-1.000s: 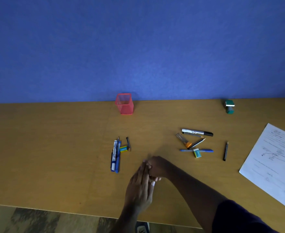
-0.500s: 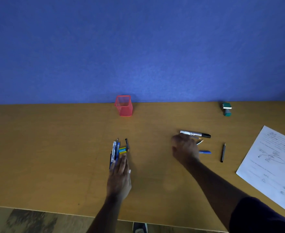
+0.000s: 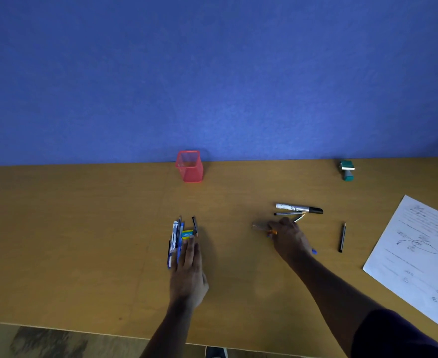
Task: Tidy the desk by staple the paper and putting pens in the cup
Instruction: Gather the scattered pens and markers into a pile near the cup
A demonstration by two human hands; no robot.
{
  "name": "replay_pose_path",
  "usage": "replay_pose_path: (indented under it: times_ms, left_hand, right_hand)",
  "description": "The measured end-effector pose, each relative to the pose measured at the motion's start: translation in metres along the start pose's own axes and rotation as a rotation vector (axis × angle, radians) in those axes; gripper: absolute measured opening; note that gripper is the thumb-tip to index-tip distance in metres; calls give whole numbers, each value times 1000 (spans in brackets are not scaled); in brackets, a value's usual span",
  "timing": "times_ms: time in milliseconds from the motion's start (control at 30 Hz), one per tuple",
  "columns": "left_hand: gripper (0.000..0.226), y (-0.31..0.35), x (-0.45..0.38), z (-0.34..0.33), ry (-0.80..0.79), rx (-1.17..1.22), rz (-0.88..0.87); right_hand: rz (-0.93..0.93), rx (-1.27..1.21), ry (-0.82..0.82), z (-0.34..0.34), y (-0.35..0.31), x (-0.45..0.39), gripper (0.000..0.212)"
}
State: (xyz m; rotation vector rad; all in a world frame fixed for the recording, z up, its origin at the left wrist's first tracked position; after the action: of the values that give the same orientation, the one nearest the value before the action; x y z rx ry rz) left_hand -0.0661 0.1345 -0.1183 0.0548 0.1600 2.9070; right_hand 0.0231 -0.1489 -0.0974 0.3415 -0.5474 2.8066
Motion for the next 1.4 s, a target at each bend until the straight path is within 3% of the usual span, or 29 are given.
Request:
replay_pose_path:
  times_ms: [133, 367, 467, 633, 733, 833, 933, 1100, 1233, 1400]
  left_hand:
    - [77, 16, 1, -4, 0, 23, -58]
    - [78, 62, 13, -23, -2, 162, -119]
    - [81, 71, 12, -22, 24, 206, -70]
    - [87, 56, 4, -13, 50, 134, -31]
    - [70, 39, -4, -11, -29, 64, -27]
    - [57, 26, -11, -7, -96, 44, -53]
    - [55, 17, -15, 3, -102, 48, -57]
    - [67, 0, -12, 18, -138, 64, -46]
    - [62, -14, -10, 24, -139, 45, -75]
    - [40, -26, -5, 29, -98, 59, -49]
  right_hand:
    - [79, 68, -73, -12, -28, 6, 37]
    - [206, 157, -134, -27, -82, 21, 26]
    - [256, 123, -167, -33, -98, 28, 26]
    - [466, -90, -367, -33, -112, 39, 34]
    - [422, -47, -321, -24, -96, 31, 47]
    - [439, 233, -313, -13, -70, 18, 61]
    - [456, 393, -275, -6, -53, 11, 49]
    - [402, 344, -183, -14, -49, 11, 15]
    - [317, 255, -164, -30, -63, 17, 24]
    - [240, 83, -203, -46, -92, 27, 43]
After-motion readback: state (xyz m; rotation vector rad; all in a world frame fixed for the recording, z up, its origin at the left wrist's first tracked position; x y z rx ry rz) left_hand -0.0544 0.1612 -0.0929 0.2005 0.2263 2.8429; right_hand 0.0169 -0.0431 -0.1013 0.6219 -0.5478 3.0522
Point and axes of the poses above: each hand's wrist, its own x-axis away from the middle knuckle, its own z-axis out of the back of the hand, y = z × x, the point moved 2 cm from there along -x, towards the middle knuckle, and after that the axes turned 13 degrees about -z, right-handed, at the moved point
